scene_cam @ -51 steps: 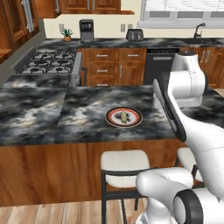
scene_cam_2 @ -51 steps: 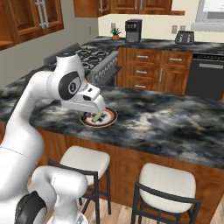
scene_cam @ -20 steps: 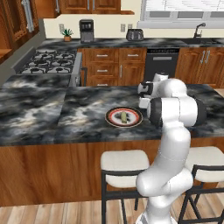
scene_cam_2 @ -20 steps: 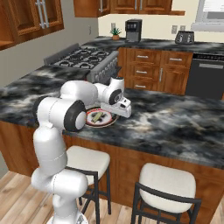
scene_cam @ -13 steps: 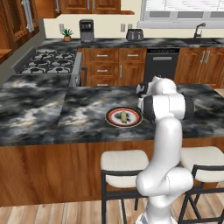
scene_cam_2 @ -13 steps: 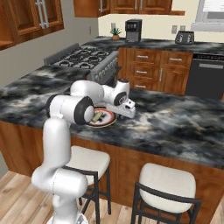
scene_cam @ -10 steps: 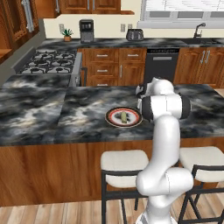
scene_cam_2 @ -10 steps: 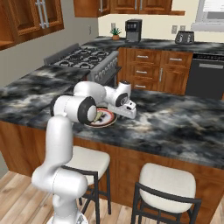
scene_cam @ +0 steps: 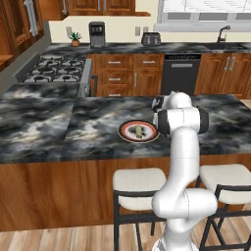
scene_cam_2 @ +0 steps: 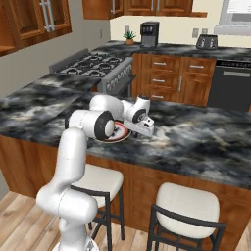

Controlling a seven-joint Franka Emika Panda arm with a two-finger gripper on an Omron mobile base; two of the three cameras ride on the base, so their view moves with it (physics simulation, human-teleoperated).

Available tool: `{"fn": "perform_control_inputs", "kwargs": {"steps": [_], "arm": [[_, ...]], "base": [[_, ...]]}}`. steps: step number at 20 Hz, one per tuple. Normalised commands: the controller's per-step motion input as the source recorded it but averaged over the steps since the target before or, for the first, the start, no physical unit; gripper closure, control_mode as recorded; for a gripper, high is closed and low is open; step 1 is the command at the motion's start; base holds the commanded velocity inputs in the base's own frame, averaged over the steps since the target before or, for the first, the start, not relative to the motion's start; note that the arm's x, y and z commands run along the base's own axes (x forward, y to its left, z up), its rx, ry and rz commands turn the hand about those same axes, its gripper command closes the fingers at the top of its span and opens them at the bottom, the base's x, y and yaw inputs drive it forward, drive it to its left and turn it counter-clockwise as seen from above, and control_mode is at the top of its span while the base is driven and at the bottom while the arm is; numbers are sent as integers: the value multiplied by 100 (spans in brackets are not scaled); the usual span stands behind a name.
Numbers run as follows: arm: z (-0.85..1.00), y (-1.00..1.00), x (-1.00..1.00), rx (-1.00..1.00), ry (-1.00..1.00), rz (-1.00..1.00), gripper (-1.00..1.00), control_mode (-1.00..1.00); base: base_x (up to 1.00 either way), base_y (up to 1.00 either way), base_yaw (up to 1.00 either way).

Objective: Retrieve the butter from the fridge and place it on a plate on the dining table. Then retrieve the butter knife by the fridge and place it near the plate.

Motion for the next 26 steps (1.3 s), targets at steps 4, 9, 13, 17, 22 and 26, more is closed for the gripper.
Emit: {"fn": "perform_control_inputs", "kwargs": {"steps": [4,9,13,17,22,26], "arm": [[-6,2,0,1,-1,-1,-100,-100],[24,2,-8,4,0,-2,-100,-100],[85,6,-43,2,0,-1,-100,-100],[100,36,-97,0,-6,0,-100,-100],[100,53,-100,-2,-10,0,-100,-100],[98,91,-100,-8,-5,0,-100,-100]], "base": [[0,0,0],[0,0,0],[0,0,0],[0,0,0],[0,0,0],[0,0,0]]}}
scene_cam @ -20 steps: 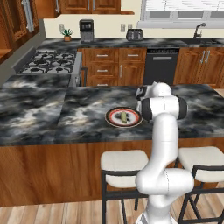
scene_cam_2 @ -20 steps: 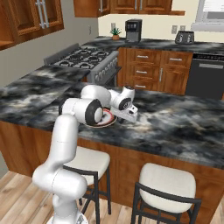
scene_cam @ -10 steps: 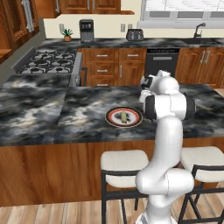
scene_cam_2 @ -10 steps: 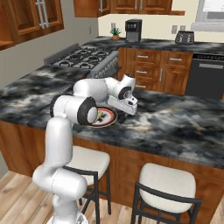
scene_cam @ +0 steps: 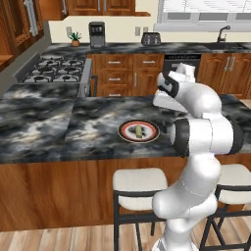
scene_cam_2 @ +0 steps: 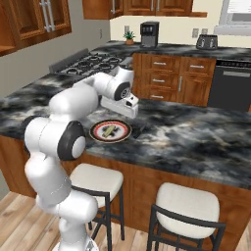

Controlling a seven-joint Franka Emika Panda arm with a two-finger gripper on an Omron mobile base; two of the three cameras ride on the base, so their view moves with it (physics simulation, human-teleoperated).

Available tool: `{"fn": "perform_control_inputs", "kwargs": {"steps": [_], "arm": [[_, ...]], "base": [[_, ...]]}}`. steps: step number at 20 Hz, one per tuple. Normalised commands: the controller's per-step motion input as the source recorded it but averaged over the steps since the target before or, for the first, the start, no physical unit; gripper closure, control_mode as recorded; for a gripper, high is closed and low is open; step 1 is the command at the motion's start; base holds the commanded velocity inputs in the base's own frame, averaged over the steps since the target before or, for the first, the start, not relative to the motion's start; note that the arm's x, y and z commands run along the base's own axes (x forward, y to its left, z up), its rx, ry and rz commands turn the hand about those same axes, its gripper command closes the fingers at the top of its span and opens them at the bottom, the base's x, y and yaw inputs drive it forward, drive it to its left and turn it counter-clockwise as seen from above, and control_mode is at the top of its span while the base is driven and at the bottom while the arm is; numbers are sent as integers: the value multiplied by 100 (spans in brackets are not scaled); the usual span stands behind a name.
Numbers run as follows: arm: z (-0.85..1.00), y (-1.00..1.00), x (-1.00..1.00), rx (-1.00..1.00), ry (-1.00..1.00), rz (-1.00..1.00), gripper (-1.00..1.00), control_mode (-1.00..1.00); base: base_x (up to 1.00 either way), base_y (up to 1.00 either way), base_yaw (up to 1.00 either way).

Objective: Retrieve the butter from the fridge and place it on a plate on the dining table. Then retrieve the butter knife by the fridge and place it near the plate.

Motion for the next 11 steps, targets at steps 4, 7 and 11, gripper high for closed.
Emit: {"fn": "perform_control_inputs", "kwargs": {"steps": [4,7,11], "arm": [[94,100,-100,-13,0,0,-100,-100],[89,100,-100,-14,-1,0,-100,-100],[78,100,-100,-14,0,0,-100,-100]], "base": [[0,0,0],[0,0,0],[0,0,0]]}}
